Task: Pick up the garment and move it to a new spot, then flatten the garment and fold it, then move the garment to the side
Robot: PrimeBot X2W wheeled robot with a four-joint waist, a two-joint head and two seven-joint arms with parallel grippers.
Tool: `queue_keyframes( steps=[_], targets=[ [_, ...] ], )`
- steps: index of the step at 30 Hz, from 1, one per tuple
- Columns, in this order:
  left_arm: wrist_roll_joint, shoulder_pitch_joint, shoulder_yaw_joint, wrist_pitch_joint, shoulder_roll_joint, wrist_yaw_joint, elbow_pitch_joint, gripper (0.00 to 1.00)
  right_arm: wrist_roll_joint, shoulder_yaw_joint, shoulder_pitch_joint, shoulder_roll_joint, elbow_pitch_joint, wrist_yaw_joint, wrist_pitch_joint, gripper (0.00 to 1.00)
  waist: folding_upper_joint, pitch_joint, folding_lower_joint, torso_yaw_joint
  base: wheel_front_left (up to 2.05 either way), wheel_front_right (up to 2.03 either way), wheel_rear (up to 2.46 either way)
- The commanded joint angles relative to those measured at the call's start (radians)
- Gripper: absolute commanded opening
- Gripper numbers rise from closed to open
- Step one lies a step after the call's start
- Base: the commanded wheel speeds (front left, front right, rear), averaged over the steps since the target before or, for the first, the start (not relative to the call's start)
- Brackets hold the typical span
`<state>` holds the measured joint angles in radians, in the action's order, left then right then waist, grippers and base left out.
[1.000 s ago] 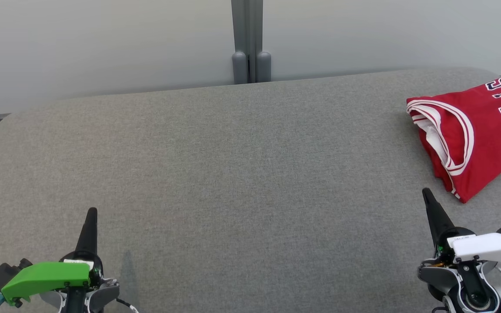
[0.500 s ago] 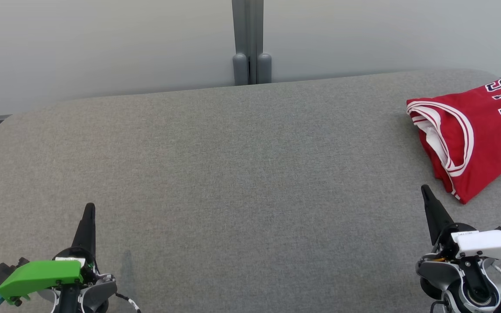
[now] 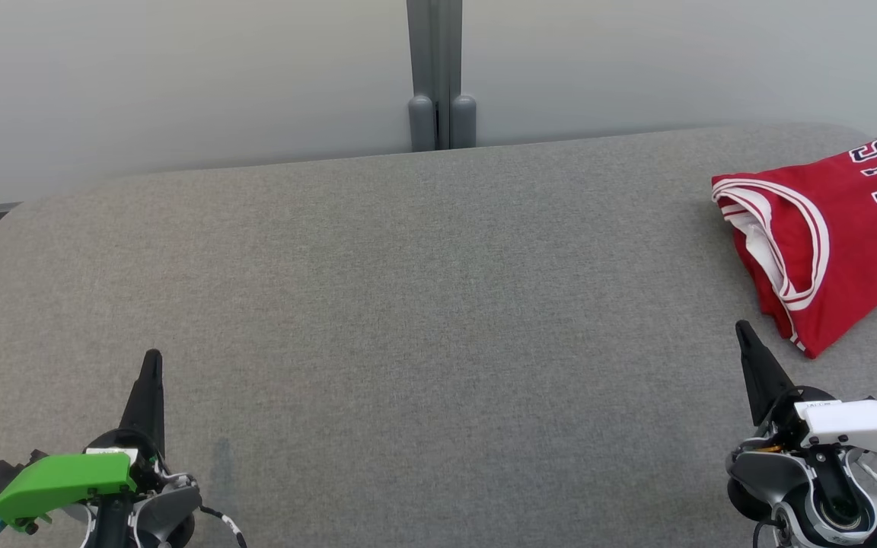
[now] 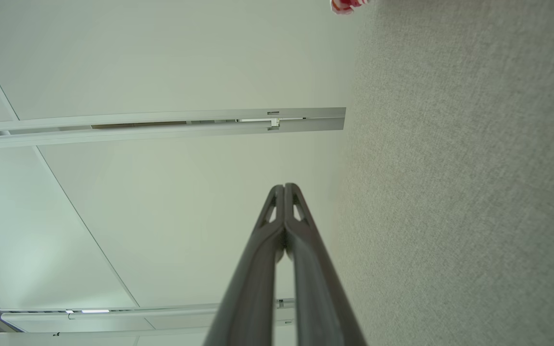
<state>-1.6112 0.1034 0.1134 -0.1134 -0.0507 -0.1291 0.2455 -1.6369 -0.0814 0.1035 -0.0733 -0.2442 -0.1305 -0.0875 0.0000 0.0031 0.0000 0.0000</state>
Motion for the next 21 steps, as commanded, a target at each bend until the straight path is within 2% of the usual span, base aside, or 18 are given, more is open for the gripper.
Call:
queue_keyframes(
  steps=[1,21],
  targets=[
    [-0.004,0.011,0.003,-0.003,-0.001,-0.005,0.001,0.00,-0.003,-0.003,0.007,0.001,-0.002,0.000,-0.004,0.00,0.0000,0.000,0.0000,0.000,0.00,0.00,0.00],
    [-0.003,0.011,0.004,-0.004,-0.001,-0.005,0.000,0.00,0.006,-0.010,0.008,0.007,-0.003,0.000,-0.009,0.00,0.0000,0.000,0.0000,0.000,0.00,0.00,0.00]
  ],
)
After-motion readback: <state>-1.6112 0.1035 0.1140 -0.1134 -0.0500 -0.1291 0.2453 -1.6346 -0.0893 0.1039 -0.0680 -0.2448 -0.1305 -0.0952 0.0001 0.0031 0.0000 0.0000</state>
